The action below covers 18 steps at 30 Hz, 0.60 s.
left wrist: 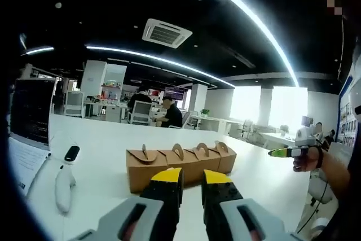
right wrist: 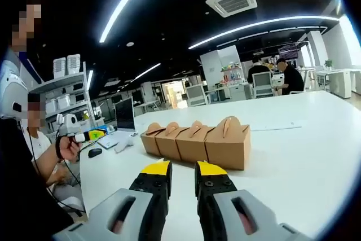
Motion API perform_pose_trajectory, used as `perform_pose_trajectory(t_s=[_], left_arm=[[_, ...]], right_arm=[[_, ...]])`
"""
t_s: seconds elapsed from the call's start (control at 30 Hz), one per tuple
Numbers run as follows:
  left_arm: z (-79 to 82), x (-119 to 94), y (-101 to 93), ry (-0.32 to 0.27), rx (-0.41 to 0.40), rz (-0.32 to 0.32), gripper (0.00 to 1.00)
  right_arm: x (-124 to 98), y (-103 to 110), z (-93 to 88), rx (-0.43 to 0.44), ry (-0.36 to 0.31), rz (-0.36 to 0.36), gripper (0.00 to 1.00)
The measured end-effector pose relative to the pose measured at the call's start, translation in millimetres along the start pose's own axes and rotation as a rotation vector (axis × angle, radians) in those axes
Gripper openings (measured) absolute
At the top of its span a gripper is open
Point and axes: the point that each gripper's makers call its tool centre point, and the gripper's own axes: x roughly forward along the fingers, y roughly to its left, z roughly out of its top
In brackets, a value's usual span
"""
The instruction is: Pick up one paper box from the group, open the paper box, and remove the item inside
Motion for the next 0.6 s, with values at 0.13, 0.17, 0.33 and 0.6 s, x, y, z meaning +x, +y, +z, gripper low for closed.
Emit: perform_pose_trajectory(t_s=[0.13,0.17,0.33,0.6], left_arm=[[-5.7,-3,-3.1,0.01,-0.013,-0.011,0.16],[-6.5,-5,-3.9,0.009,-0.014,-0.016,0.16],[-9.0,-11,4.3,0.016,-0.029,0.001,0.16],[-4.0,-17,3.5,-0.01,-0.013,0.012,0.16]], right_arm=[[1,10,-1.1,-0.007,0.009,0.02,0.17],[1,12,-1.2,-0.016,0.011,0.026,0.17],[1,17,-0.9,-0.014,0.005,0.022,0.17],[-2,20,1.8,-0.048,0.017,0.018,0.18]])
